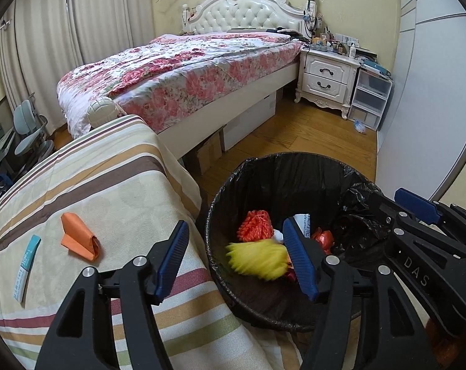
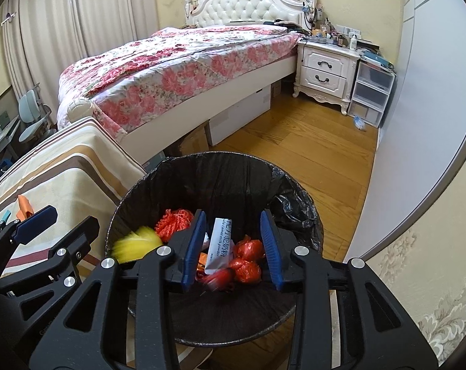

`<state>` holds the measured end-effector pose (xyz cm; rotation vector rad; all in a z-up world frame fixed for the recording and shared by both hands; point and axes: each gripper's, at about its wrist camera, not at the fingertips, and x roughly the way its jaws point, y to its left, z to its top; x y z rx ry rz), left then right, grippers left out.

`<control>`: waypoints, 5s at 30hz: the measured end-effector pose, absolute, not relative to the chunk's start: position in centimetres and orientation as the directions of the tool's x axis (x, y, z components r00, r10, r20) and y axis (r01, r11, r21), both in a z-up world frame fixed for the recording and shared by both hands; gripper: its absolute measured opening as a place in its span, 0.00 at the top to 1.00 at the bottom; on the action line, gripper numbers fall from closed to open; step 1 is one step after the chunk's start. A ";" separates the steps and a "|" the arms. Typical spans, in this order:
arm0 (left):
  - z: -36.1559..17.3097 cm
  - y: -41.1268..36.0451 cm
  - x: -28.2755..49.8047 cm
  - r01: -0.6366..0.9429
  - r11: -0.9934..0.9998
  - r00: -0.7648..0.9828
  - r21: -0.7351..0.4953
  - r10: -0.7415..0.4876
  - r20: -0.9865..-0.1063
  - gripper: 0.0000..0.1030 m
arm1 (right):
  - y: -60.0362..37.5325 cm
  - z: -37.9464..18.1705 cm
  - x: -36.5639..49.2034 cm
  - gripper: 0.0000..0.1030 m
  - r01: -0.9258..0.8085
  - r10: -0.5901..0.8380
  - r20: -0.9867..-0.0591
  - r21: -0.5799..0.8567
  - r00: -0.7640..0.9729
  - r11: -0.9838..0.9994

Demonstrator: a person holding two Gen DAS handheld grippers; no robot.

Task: Collect trash
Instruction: 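Move both open grippers back over the tube and orange paper on the bed, then grasp the blue-and-white tube with the left gripper while the right grasps the orange paper, then carry the tube and orange paper over the black bin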

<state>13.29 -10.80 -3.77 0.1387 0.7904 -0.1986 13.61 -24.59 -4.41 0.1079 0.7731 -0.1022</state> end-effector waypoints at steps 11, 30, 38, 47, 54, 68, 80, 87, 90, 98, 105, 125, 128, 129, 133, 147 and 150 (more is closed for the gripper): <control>-2.8 -8.5 12.1 0.193 0.980 0.706 0.054 -0.101 -0.700 0.32 | -23.6 -4.1 13.0 0.58 0.111 -0.040 -0.699 0.056 0.714 0.992; -3.1 5.0 9.1 -0.087 0.990 0.702 0.108 0.137 -0.698 0.32 | -11.0 -3.8 11.3 0.50 -0.158 0.131 -0.714 0.029 0.688 0.987; -4.0 9.9 10.6 -0.163 0.984 0.634 0.070 0.159 -0.757 0.32 | -6.2 -4.1 11.9 0.50 -0.247 0.180 -0.733 0.016 0.656 0.969; -4.7 11.8 10.8 -0.140 0.990 0.616 0.031 0.111 -0.780 0.57 | -2.9 -4.3 12.9 0.48 -0.300 0.191 -0.749 -0.011 0.635 0.954; -4.6 12.4 10.6 -0.128 0.991 0.631 0.039 0.111 -0.768 0.81 | -1.5 -4.5 13.9 0.42 -0.319 0.199 -0.755 -0.014 0.625 0.948; -4.5 14.6 9.5 -0.161 0.987 0.631 0.016 0.115 -0.767 0.82 | 1.2 -4.5 15.9 0.42 -0.357 0.204 -0.760 -0.040 0.617 0.933; -4.4 15.4 8.8 -0.176 0.984 0.636 -0.003 0.111 -0.763 0.82 | 2.2 -4.4 15.4 0.69 -0.381 0.227 -0.762 -0.028 0.606 0.924; -4.4 15.7 8.5 -0.181 0.983 0.640 -0.014 0.107 -0.761 0.82 | 2.3 -4.3 14.5 0.74 -0.384 0.233 -0.761 -0.024 0.606 0.923; -4.3 15.8 8.1 -0.184 0.983 0.641 -0.019 0.105 -0.760 0.82 | 2.1 -4.3 14.0 0.75 -0.383 0.240 -0.759 -0.013 0.605 0.924; -4.2 15.9 7.5 -0.188 0.982 0.648 -0.029 0.102 -0.755 0.82 | 1.5 -4.0 12.5 0.75 -0.375 0.254 -0.752 0.010 0.609 0.927; -4.0 15.8 6.7 -0.195 0.980 0.652 -0.038 0.100 -0.752 0.82 | 0.8 -3.9 11.2 0.75 -0.366 0.258 -0.743 0.020 0.617 0.930; -2.4 13.6 4.6 -0.150 0.987 0.693 -0.060 0.061 -0.718 0.82 | -2.1 -2.4 8.7 0.75 -0.326 0.258 -0.709 0.041 0.657 0.944; -2.1 12.8 4.7 -0.133 0.989 0.701 -0.062 0.050 -0.711 0.82 | -3.0 -2.1 8.6 0.75 -0.308 0.248 -0.702 0.042 0.668 0.950; -2.0 12.5 4.7 -0.126 0.990 0.704 -0.062 0.045 -0.709 0.82 | -3.5 -2.0 8.5 0.75 -0.299 0.242 -0.699 0.043 0.673 0.953; -1.5 11.1 4.9 -0.097 0.993 0.713 -0.062 0.026 -0.701 0.82 | -5.1 -1.7 8.4 0.75 -0.264 0.221 -0.692 0.046 0.687 0.963; -0.6 4.3 6.7 0.046 0.998 0.730 -0.053 -0.070 -0.680 0.82 | -13.2 -1.5 9.3 0.75 -0.086 0.089 -0.675 0.038 0.732 0.996; -0.5 2.3 7.1 0.089 0.995 0.731 -0.044 -0.095 -0.675 0.82 | -15.1 -1.5 9.6 0.75 -0.045 0.055 -0.671 0.033 0.740 0.998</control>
